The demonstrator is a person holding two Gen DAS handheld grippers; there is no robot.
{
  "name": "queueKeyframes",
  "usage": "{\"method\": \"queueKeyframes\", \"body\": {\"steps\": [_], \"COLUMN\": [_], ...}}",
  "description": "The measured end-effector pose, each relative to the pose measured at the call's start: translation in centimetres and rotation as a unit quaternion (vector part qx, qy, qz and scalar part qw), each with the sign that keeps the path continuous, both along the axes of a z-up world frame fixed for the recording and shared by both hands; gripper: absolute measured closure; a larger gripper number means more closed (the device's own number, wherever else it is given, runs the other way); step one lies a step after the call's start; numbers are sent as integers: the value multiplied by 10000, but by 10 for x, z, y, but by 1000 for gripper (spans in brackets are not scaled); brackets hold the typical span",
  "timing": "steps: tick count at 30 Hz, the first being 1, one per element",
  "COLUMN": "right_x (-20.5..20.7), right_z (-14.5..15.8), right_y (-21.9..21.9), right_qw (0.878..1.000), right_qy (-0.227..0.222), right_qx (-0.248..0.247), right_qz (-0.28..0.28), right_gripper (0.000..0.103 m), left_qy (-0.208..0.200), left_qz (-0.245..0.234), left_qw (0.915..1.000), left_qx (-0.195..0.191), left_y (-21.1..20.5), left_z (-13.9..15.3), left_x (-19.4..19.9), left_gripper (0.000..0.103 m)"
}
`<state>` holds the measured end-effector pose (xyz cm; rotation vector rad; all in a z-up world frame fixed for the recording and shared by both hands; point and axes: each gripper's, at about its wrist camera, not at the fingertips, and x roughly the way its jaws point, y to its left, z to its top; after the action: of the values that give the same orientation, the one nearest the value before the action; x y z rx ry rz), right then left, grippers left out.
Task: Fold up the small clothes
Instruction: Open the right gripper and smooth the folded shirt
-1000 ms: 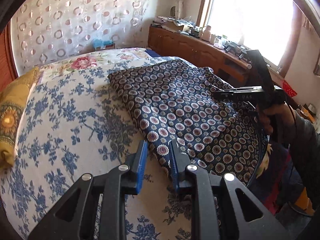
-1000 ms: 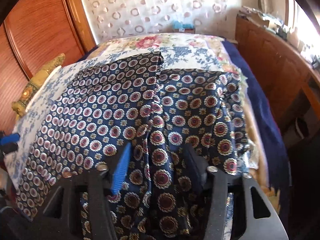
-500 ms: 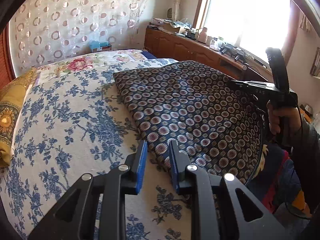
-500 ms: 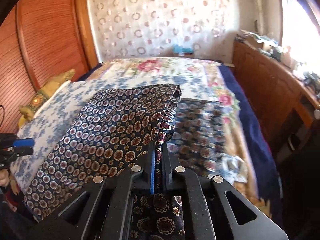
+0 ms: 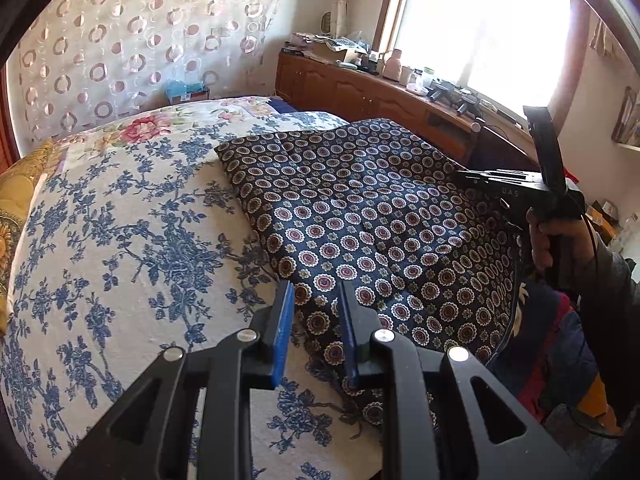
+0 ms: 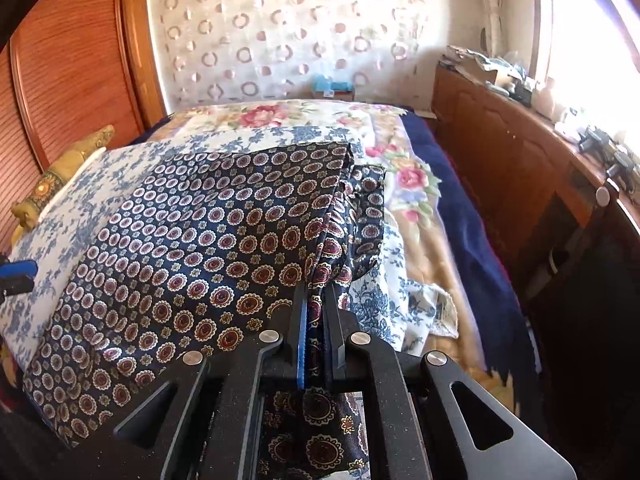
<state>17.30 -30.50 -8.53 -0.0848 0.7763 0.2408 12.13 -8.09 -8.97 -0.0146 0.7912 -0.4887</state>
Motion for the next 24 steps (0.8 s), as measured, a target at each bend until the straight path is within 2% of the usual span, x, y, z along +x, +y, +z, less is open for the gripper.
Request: {"method": "queueKeyframes", "body": {"steps": [13, 20, 21, 24], "right_x": [-7, -23, -28, -39], "right_z": [5, 7, 6, 0], "right_y": [0, 4, 5, 7], "right_qw": [9996, 9996, 9997, 9996], "right_qy": [-164, -193, -175, -143], "right_qx": [-188, -102, -98, -143], "right_qz": [-134, -177, -169, -178], "right_gripper": [87, 82, 80, 60], "left_qy": [94, 218, 238, 375], "left_qz": [-112, -171, -180, -288], "left_qw": [9999, 9995, 9995, 9989], "left_qx": [93, 123, 127, 55], "left_y": [-12, -16, -16, -16], "left_z": [-7, -17, -18, -23], "left_x": [-5, -8, -9, -12], "left_gripper": [83, 83, 83, 83]}}
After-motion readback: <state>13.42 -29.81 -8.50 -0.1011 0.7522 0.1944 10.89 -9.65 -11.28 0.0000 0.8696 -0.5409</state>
